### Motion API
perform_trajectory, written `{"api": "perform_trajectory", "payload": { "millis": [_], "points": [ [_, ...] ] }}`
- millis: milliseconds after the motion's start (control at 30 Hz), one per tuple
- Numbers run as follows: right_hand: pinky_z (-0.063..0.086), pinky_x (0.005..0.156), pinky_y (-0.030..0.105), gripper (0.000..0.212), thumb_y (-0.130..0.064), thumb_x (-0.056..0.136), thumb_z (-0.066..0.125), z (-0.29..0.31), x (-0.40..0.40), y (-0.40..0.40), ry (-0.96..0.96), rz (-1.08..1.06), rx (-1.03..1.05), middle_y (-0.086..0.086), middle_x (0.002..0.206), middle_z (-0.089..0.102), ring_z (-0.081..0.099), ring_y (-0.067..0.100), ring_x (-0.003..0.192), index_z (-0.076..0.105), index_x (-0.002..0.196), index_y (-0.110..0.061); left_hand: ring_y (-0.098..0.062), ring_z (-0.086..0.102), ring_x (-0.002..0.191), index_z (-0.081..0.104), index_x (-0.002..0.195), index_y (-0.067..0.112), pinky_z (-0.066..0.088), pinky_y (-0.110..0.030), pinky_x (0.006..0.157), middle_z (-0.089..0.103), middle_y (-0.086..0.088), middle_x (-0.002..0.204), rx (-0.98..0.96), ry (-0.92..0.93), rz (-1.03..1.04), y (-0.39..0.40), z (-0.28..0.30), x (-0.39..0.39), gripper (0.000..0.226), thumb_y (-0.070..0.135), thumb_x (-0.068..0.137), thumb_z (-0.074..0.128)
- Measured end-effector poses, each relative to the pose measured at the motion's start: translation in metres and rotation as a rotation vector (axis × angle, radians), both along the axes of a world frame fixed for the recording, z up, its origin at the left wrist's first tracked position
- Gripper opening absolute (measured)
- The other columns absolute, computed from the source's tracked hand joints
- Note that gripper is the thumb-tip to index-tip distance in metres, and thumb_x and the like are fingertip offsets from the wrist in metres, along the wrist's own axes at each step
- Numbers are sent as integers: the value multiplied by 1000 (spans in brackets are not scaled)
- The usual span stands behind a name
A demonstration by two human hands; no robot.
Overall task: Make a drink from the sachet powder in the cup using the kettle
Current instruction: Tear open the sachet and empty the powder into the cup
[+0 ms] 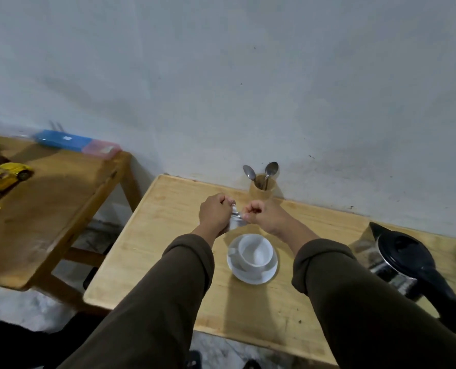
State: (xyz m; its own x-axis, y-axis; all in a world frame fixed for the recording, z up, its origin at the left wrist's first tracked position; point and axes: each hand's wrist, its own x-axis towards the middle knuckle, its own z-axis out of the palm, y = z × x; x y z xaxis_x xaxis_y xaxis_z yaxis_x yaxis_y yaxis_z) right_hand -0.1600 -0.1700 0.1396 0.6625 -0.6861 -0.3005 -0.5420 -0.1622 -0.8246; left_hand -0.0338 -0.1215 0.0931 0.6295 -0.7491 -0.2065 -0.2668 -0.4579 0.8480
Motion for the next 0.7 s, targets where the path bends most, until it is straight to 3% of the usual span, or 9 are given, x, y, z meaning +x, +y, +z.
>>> {"api": "perform_trajectory", "payload": {
  "millis": [100,233,467,600,700],
  "points": [
    [43,76,25,30,1,85,58,-10,-17,1,65,-13,-7,4,77,60,53,15,78,60,65,-21,-31,64,98,72,92,14,49,-33,85,74,-9,102,14,2,-55,2,-15,-15,26,18,92,46],
    [40,66,19,36,6,84,57,-25,-38,8,122,-48,47,-3,65,56,49,9,67,59,60,-20,-36,65,93,71,87,13,55,-43,83,74,-13,95,89,-40,-138,2,-32,-34,26,20,89,46],
    [34,47,4,33,2,87,57,-34,-63,15,183,-60,87,-10,61,52,43,-1,57,56,62,-19,-30,62,106,70,92,22,47,-37,93,72,-5,108,265,-149,-214,-3,-41,-43,28,13,87,44],
    [34,52,12,34,2,86,57,-36,-72,15,189,-72,99,-18,43,57,43,-1,56,57,61,-20,-30,61,108,71,94,21,48,-38,95,71,-5,111,282,-180,-242,-6,-43,-53,28,13,88,44],
    [35,55,16,26,0,87,57,-35,-78,14,199,-61,107,-13,57,55,44,0,58,59,67,-17,-29,61,107,70,96,21,48,-40,97,70,-4,111,294,-197,-245,-8,-44,-59,29,14,89,43]
  ]
}}
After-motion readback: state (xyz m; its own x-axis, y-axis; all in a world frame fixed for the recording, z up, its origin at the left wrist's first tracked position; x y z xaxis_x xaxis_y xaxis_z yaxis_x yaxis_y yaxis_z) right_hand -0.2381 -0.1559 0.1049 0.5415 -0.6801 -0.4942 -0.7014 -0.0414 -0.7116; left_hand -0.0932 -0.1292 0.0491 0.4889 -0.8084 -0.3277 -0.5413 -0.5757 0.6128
